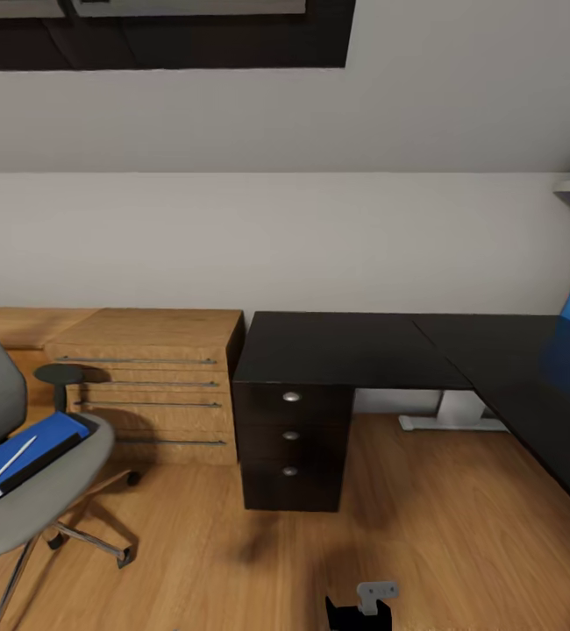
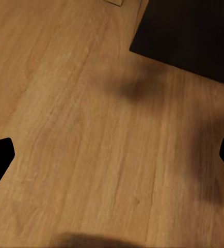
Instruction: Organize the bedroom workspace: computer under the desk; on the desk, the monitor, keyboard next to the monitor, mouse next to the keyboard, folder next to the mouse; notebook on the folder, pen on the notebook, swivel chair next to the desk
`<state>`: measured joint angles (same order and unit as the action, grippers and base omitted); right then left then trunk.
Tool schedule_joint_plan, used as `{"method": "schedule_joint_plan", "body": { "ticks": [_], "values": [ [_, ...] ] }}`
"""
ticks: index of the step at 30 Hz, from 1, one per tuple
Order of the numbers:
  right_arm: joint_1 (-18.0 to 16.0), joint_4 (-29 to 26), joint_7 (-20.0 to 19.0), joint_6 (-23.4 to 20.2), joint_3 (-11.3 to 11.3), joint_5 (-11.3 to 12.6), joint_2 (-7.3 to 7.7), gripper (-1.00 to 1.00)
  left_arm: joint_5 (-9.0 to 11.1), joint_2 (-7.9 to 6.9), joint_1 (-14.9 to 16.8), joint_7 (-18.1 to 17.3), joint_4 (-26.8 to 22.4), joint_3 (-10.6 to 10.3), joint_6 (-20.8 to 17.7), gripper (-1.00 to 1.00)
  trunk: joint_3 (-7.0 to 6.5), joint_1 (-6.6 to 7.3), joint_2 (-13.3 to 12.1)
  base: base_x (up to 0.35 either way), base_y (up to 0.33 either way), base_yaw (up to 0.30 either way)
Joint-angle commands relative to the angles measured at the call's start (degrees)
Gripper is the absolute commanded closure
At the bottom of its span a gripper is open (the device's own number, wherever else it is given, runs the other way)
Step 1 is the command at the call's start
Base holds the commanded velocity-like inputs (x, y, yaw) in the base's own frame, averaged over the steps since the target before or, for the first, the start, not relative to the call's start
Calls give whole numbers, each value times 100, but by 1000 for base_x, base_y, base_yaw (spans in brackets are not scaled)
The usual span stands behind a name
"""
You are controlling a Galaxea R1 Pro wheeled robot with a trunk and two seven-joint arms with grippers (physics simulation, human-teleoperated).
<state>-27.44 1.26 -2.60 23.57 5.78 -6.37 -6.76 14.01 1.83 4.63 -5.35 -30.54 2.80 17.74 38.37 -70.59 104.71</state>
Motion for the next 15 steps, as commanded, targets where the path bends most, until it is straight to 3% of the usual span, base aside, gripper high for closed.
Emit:
{"method": "schedule_joint_plan", "body": {
  "ticks": [1,15],
  "values": [
    [-7,14,-4,25,53,-59,-2,-100,50,4,2,-56,4,29,4,-100,6,0,3,70,215,-238],
    [30,13,-4,25,50,-65,-5,-100,50,2,2,-56,4,29,5,-100,-26,0,3,101,256,-254]
  ]
}}
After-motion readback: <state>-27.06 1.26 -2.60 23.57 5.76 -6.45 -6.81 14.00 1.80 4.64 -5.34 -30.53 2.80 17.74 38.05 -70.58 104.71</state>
